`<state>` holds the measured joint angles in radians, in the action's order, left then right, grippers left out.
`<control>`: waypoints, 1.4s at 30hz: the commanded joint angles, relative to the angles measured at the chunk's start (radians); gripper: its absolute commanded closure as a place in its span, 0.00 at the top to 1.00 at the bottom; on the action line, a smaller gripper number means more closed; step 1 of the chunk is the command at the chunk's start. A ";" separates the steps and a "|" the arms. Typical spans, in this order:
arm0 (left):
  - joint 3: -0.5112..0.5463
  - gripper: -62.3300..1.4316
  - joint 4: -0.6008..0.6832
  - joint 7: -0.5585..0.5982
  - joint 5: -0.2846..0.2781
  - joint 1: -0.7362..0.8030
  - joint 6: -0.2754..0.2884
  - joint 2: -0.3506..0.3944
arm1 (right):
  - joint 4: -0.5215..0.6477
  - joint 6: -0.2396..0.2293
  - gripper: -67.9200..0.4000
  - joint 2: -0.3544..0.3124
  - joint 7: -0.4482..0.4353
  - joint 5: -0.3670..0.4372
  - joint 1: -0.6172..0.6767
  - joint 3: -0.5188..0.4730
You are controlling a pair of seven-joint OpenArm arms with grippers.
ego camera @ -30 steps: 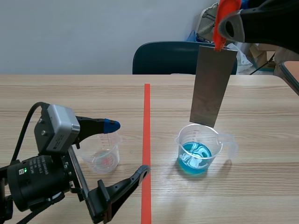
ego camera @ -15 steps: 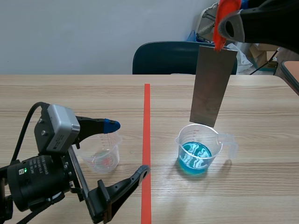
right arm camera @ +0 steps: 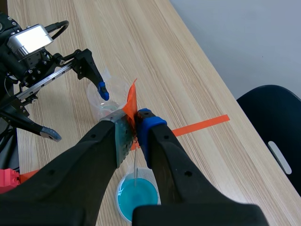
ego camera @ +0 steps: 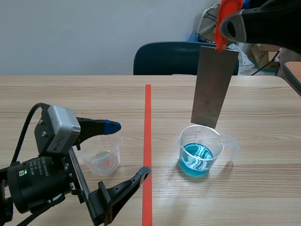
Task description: Do the redox reaction experiment
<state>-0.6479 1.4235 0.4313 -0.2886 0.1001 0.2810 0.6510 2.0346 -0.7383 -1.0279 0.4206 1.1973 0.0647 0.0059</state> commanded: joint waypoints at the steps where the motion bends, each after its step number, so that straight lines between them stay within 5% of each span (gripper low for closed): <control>1: -0.001 1.00 0.023 0.014 -0.003 0.000 -0.002 -0.005 | 0.005 -0.007 0.01 -0.013 -0.019 0.011 -0.010 -0.008; 33: -0.001 0.99 0.023 0.014 -0.003 0.002 -0.002 -0.005 | 0.005 -0.007 0.01 -0.013 -0.019 0.011 -0.010 -0.008; 39: -0.001 0.35 0.023 0.013 -0.003 0.002 -0.002 -0.005 | 0.005 -0.007 0.01 -0.013 -0.019 0.011 -0.010 -0.008; 42: -0.001 0.12 0.023 0.014 -0.003 0.001 -0.002 -0.005 | 0.005 -0.007 0.01 -0.013 -0.019 0.011 -0.010 -0.008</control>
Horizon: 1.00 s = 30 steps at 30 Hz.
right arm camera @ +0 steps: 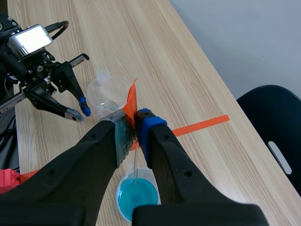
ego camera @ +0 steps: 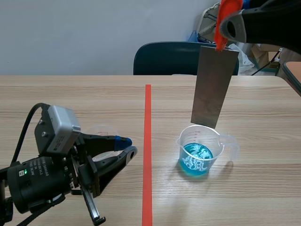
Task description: Do the redox reaction experiment
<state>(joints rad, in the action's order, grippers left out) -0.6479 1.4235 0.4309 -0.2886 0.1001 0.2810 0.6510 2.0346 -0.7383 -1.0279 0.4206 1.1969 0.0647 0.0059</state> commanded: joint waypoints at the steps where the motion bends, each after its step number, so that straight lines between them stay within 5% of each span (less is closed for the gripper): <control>1: -0.001 0.08 0.023 0.014 -0.004 -0.001 -0.002 -0.005 | 0.005 -0.007 0.01 -0.013 -0.019 0.011 -0.010 -0.008; 13: -0.001 0.07 0.021 -0.108 -0.007 -0.082 -0.002 -0.105 | 0.005 -0.007 0.01 -0.013 -0.019 0.011 -0.010 -0.008; 30: -0.060 0.07 -0.009 -0.114 -0.006 -0.171 0.002 -0.214 | 0.005 -0.007 0.01 -0.013 -0.020 0.011 -0.010 -0.008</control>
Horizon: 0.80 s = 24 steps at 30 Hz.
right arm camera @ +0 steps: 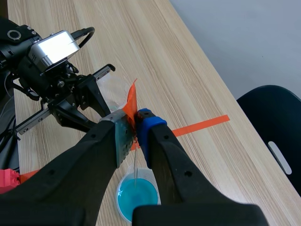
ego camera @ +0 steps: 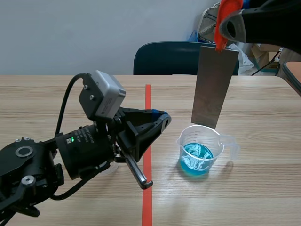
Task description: Do the redox reaction experiment
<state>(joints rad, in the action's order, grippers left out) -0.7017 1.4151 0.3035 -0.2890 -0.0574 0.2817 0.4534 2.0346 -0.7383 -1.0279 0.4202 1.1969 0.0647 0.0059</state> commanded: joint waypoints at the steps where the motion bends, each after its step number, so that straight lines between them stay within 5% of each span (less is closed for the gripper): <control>1: -0.013 0.07 -0.011 0.013 -0.006 -0.021 0.000 -0.023 | 0.005 -0.007 0.01 -0.013 -0.019 0.011 -0.010 -0.008; 24: -0.039 0.07 -0.107 0.027 -0.007 -0.059 -0.036 -0.124 | 0.005 -0.007 0.01 -0.013 -0.023 0.011 -0.010 -0.008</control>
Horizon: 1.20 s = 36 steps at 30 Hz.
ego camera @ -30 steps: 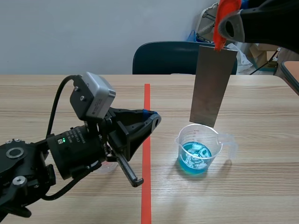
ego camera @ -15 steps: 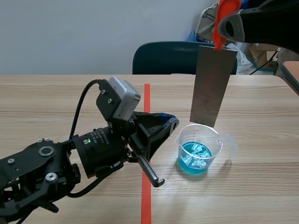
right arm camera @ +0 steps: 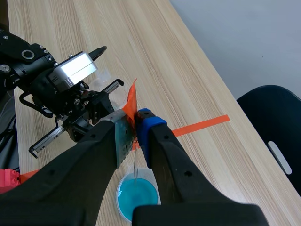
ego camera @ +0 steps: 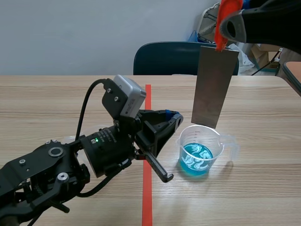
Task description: Do the redox reaction experiment
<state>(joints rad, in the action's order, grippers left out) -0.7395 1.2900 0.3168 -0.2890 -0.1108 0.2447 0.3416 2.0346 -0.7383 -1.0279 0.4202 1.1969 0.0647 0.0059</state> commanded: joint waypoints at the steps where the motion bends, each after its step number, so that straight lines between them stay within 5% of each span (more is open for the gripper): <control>1: -0.001 0.07 0.018 0.014 -0.007 -0.006 0.001 -0.012 | 0.005 -0.007 0.01 -0.013 -0.023 0.011 -0.010 -0.008; 32: 0.000 0.07 0.018 0.045 -0.007 0.000 0.001 0.034 | 0.005 -0.007 0.01 -0.013 -0.023 0.011 -0.010 -0.008; 36: 0.000 0.22 0.018 0.053 -0.006 0.000 0.001 0.077 | 0.005 -0.007 0.01 -0.013 -0.023 0.011 -0.010 -0.008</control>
<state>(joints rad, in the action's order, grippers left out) -0.7395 1.2900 0.3523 -0.2886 -0.1108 0.2432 0.4129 2.0346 -0.7383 -1.0279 0.4168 1.1969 0.0647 0.0059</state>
